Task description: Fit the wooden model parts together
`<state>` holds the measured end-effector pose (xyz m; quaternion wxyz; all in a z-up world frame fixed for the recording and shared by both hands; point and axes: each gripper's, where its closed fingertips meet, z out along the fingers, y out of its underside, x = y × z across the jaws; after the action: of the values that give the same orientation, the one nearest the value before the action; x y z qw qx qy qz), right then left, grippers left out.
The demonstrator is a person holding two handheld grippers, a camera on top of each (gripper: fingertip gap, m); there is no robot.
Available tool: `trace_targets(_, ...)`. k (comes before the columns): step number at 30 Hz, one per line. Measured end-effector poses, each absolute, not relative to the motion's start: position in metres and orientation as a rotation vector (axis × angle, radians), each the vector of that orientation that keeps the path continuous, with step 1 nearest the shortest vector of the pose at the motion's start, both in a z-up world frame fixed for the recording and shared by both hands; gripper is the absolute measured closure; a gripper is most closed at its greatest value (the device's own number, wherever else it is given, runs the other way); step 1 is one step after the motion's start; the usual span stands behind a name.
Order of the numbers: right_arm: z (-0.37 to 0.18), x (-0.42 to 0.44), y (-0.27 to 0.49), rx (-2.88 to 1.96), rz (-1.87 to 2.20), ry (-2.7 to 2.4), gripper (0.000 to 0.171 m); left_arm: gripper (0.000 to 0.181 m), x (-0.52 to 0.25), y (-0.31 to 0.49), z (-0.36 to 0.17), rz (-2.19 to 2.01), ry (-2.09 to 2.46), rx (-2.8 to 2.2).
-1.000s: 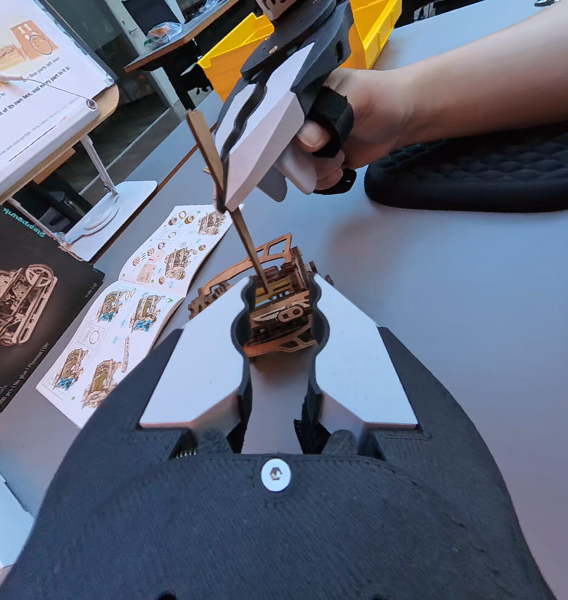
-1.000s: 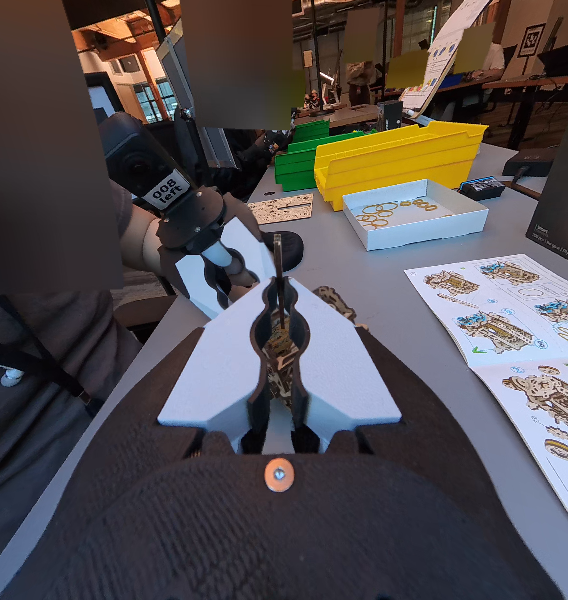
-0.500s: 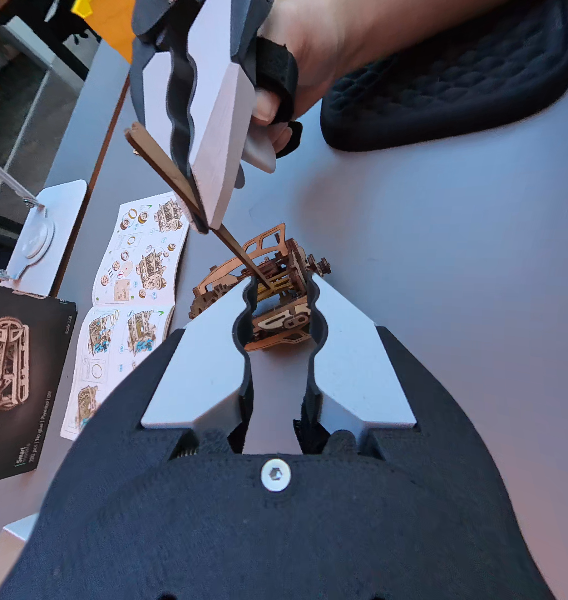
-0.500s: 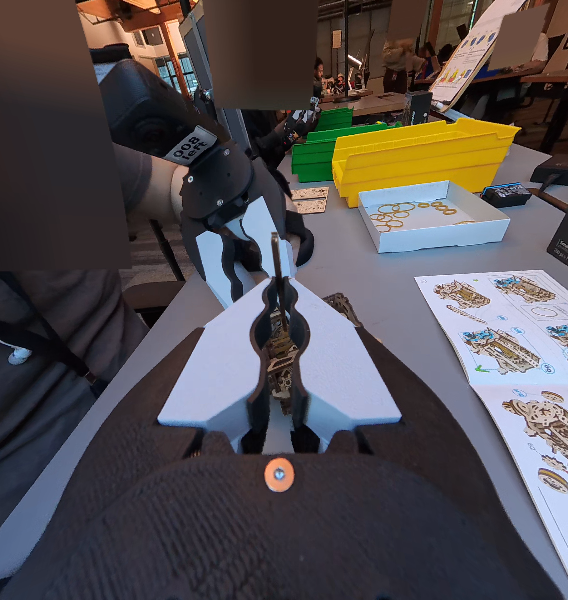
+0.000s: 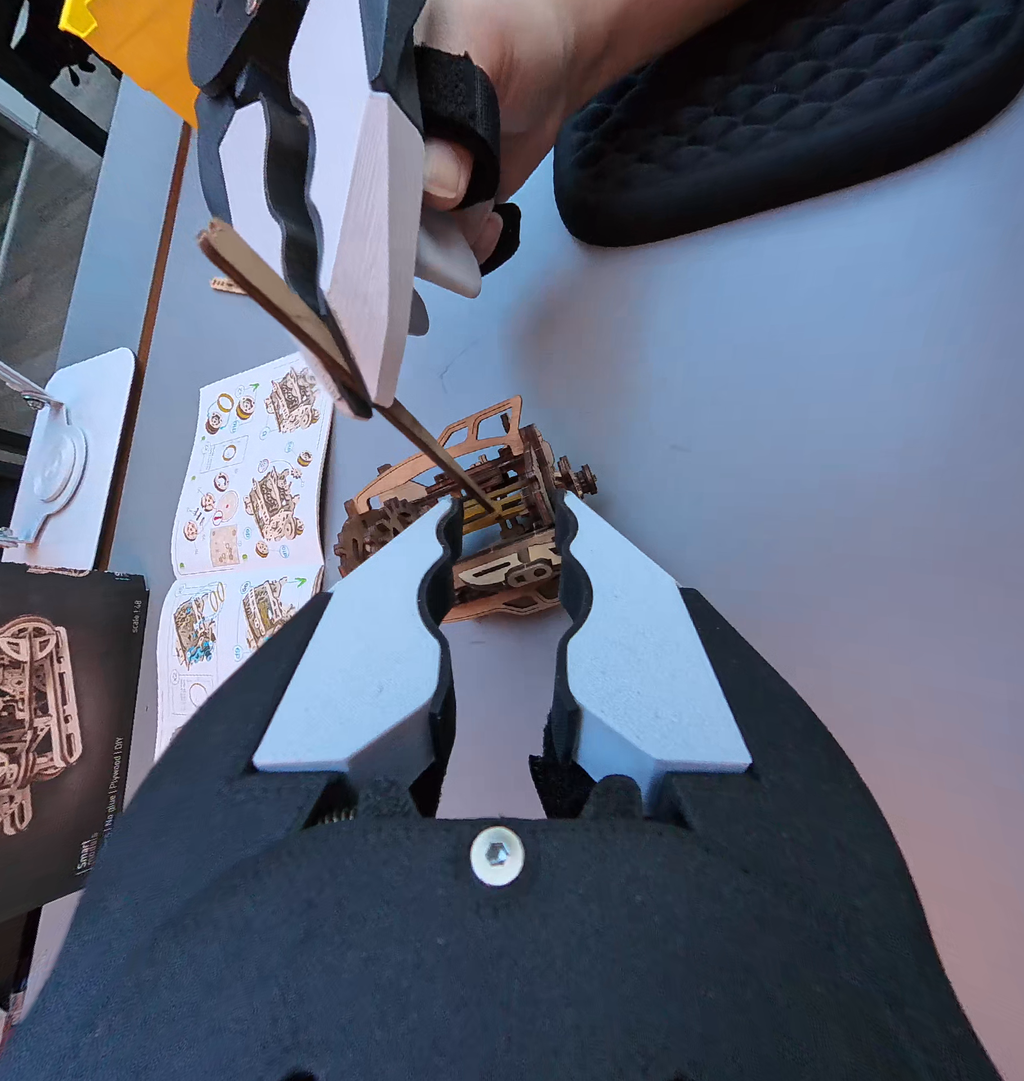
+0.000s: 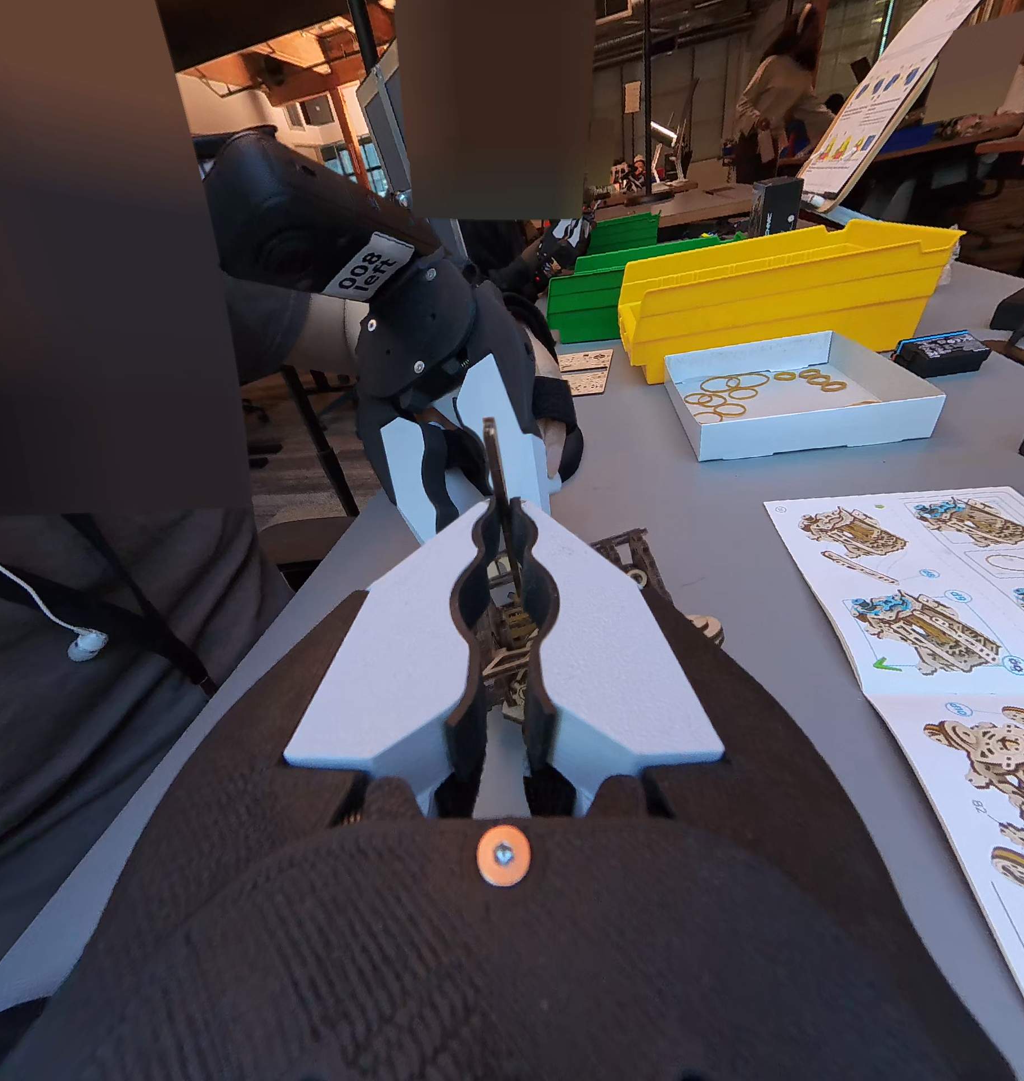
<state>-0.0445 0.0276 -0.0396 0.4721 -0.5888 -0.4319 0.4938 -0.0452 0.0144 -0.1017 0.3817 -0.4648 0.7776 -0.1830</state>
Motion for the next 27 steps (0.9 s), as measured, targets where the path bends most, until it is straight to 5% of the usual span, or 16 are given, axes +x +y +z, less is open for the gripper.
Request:
trace_targets(6, -0.0405, -0.0416, 0.0292, -1.441, 1.203, -1.055, 0.171, 0.161, -0.0483, 0.0154, -0.1039, -0.445, 2.004, -1.152)
trace_targets(15, -0.0429, -0.0456, 0.0311, -1.452, 1.251, -1.041, 0.170, 0.143, -0.0460, 0.0170, -0.1034, -0.370, 2.045, -1.026)
trace_targets(27, -0.0406, -0.0411, 0.0303, -1.445, 1.286, -1.033, 0.170, 0.154, -0.0458, 0.0145, -0.1065, -0.352, 2.149, -0.962)
